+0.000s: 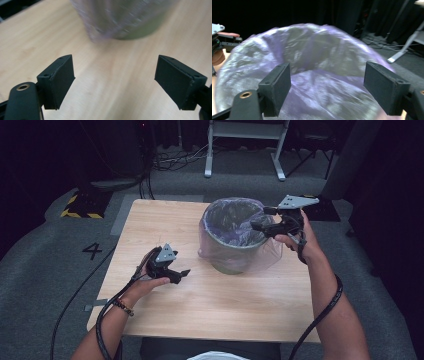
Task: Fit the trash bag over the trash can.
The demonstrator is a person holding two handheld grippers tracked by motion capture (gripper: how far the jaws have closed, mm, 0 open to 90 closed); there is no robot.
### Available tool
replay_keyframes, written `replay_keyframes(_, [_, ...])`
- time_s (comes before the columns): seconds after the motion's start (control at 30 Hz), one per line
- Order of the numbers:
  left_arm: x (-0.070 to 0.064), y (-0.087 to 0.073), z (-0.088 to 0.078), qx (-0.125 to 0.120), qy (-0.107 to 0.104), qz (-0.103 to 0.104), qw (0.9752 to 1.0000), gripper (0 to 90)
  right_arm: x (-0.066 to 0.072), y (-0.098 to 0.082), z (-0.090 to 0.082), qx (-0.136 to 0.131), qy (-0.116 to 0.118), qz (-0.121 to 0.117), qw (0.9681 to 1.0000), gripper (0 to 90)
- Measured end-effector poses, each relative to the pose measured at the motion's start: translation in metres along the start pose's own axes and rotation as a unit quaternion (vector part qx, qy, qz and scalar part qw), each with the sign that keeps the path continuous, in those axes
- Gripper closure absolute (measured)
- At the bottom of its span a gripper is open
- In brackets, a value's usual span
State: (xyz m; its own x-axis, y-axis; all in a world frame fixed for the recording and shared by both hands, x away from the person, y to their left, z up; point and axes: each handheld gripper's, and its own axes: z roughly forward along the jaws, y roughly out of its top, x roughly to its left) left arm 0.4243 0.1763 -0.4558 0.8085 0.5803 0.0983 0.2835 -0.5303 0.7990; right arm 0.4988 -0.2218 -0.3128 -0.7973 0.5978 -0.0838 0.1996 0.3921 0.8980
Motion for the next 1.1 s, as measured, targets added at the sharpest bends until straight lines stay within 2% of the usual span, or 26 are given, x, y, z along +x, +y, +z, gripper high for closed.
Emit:
replay_keyframes(0.03, [-0.009, -0.006, -0.001, 0.008, -0.004, 0.011, 0.9999, 15.8, 0.007, 0.005, 0.008, 0.026, 0.006, -0.014, 0.9996, 21.8])
replay_keyframes(0.07, [-0.009, -0.006, -0.001, 0.008, -0.004, 0.011, 0.9999, 15.8, 0.007, 0.005, 0.008, 0.026, 0.006, -0.014, 0.9996, 21.8])
replay_keyframes(0.1, [-0.016, -0.012, -0.002, 0.014, -0.014, 0.014, 0.9997, 15.8, 0.011, 0.01, 0.015, 0.046, 0.013, -0.015, 0.9988, 22.4])
replay_keyframes(0.13, [-0.016, -0.012, -0.002, 0.014, -0.014, 0.014, 0.9997, 15.9, 0.011, 0.01, 0.015, 0.046, 0.013, -0.015, 0.9988, 22.4])
replay_keyframes(0.17, [-0.018, -0.015, -0.003, 0.015, -0.019, 0.014, 0.9996, 15.8, 0.014, 0.014, 0.021, 0.066, 0.012, -0.013, 0.9977, 22.8])
replay_keyframes(0.2, [-0.02, -0.018, -0.003, 0.016, -0.021, 0.016, 0.9995, 15.8, 0.014, 0.014, 0.021, 0.066, 0.012, -0.013, 0.9977, 22.8])
replay_keyframes(0.23, [-0.022, -0.023, -0.004, 0.02, -0.023, 0.017, 0.9994, 15.9, 0.017, 0.017, 0.025, 0.078, 0.01, -0.019, 0.9967, 23.2])
replay_keyframes(0.33, [-0.022, -0.03, -0.006, 0.018, -0.028, 0.007, 0.9994, 15.9, 0.02, 0.018, 0.029, 0.089, 0.01, -0.02, 0.9958, 23.6])
replay_keyframes(0.37, [-0.021, -0.034, -0.008, 0.022, -0.025, 0.005, 0.9994, 15.9, 0.022, 0.019, 0.033, 0.102, 0.012, -0.023, 0.9944, 23.9])
replay_keyframes(0.43, [-0.02, -0.037, -0.009, 0.022, -0.022, 0.001, 0.9995, 15.9, 0.024, 0.019, 0.035, 0.109, 0.011, -0.025, 0.9937, 24.0])
replay_keyframes(0.53, [-0.016, -0.042, -0.012, 0.022, -0.015, -0.005, 0.9996, 15.9, 0.026, 0.019, 0.04, 0.137, 0.013, -0.028, 0.9901, 24.2])
replay_keyframes(0.57, [-0.015, -0.044, -0.012, 0.029, -0.011, -0.005, 0.9995, 15.9, 0.026, 0.017, 0.043, 0.158, 0.018, -0.025, 0.987, 24.4])
replay_keyframes(0.67, [-0.014, -0.045, -0.012, 0.033, -0.011, -0.005, 0.9994, 15.9, 0.028, 0.015, 0.046, 0.174, 0.025, -0.025, 0.9841, 24.4])
replay_keyframes(0.8, [-0.013, -0.047, -0.012, 0.035, -0.015, -0.008, 0.9992, 15.9, 0.027, 0.013, 0.047, 0.181, 0.027, -0.019, 0.9829, 24.4])
replay_keyframes(0.87, [-0.013, -0.047, -0.011, 0.033, -0.017, -0.01, 0.9992, 15.9, 0.026, 0.011, 0.048, 0.197, 0.025, -0.016, 0.9799, 23.1])
replay_keyframes(0.97, [-0.014, -0.048, -0.01, 0.033, -0.02, -0.01, 0.9992, 15.9, 0.026, 0.011, 0.048, 0.204, 0.025, -0.016, 0.9785, 23.1])
replay_keyframes(1.1, [-0.014, -0.048, -0.01, 0.032, -0.025, -0.013, 0.9991, 15.9, 0.025, 0.01, 0.05, 0.224, 0.024, -0.011, 0.9741, 21.6])
